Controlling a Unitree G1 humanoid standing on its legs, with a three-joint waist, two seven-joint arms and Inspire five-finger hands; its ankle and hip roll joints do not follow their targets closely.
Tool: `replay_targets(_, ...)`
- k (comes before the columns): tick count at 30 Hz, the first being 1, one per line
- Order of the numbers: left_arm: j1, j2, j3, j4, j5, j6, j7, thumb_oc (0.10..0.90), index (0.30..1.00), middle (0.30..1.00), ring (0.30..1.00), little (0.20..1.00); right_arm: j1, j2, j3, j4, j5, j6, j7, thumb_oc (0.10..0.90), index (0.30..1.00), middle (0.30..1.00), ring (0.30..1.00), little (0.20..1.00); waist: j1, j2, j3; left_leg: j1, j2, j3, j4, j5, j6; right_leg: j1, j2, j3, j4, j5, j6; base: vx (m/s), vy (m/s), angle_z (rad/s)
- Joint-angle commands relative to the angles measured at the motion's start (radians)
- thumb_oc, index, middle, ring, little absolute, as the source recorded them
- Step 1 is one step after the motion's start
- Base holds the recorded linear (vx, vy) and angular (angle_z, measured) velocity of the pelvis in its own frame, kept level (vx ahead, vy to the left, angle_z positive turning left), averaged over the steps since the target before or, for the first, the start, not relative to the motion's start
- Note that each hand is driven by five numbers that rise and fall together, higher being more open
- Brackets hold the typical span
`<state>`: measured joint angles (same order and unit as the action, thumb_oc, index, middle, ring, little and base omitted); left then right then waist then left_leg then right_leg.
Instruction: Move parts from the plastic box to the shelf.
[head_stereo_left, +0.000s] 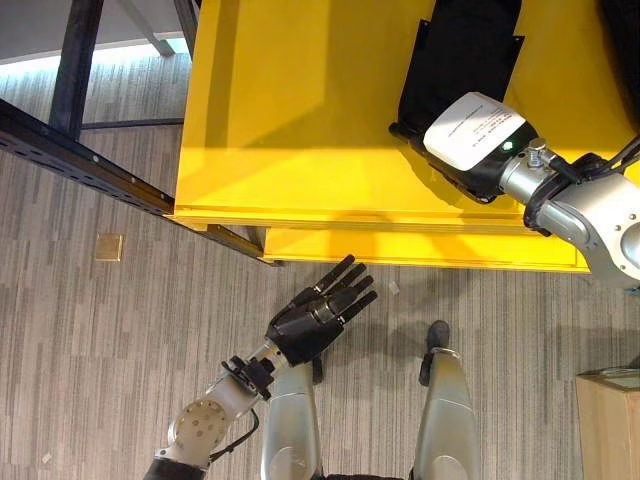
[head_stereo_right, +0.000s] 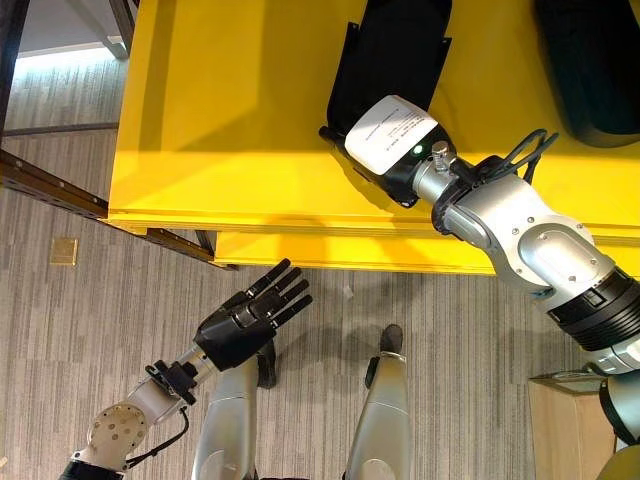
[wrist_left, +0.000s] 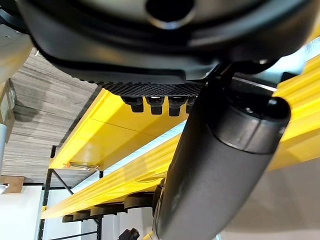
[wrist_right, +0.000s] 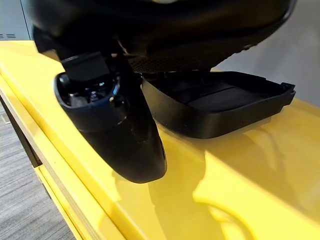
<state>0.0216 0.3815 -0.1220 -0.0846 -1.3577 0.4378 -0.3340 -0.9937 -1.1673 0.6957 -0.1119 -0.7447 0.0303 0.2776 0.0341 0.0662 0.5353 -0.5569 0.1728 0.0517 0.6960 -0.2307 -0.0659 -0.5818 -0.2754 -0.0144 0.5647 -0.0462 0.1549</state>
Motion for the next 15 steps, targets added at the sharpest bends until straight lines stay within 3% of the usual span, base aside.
replay_targets(1, 0.034, 0.042, 0.011, -0.134, -0.014, 0.002, -0.081, 0.9, 1.0, 1.0, 1.0, 1.0, -0.169, -0.068, 0.003, -0.055, -0.031, 0.021, -0.048, 0.9, 1.0, 1.0, 1.0, 1.0, 0.031, -0.023, -0.015, 0.04, -0.044, 0.055, -0.103, 0.042, 0.05, 0.054, 0.084, -0.068, 0.22, -0.254, -0.126, -0.01, -0.039, 0.02)
replay_targets(15, 0.043, 0.037, 0.026, -0.136, -0.004, 0.026, -0.1, 0.9, 1.0, 1.0, 1.0, 1.0, -0.204, -0.083, 0.038, -0.12, -0.081, -0.002, -0.026, 0.9, 1.0, 1.0, 1.0, 1.0, 0.053, -0.029, -0.015, 0.025, -0.022, 0.029, -0.138, 0.095, 0.031, 0.026, 0.107, -0.098, 0.29, -0.298, -0.149, -0.02, -0.072, 0.05)
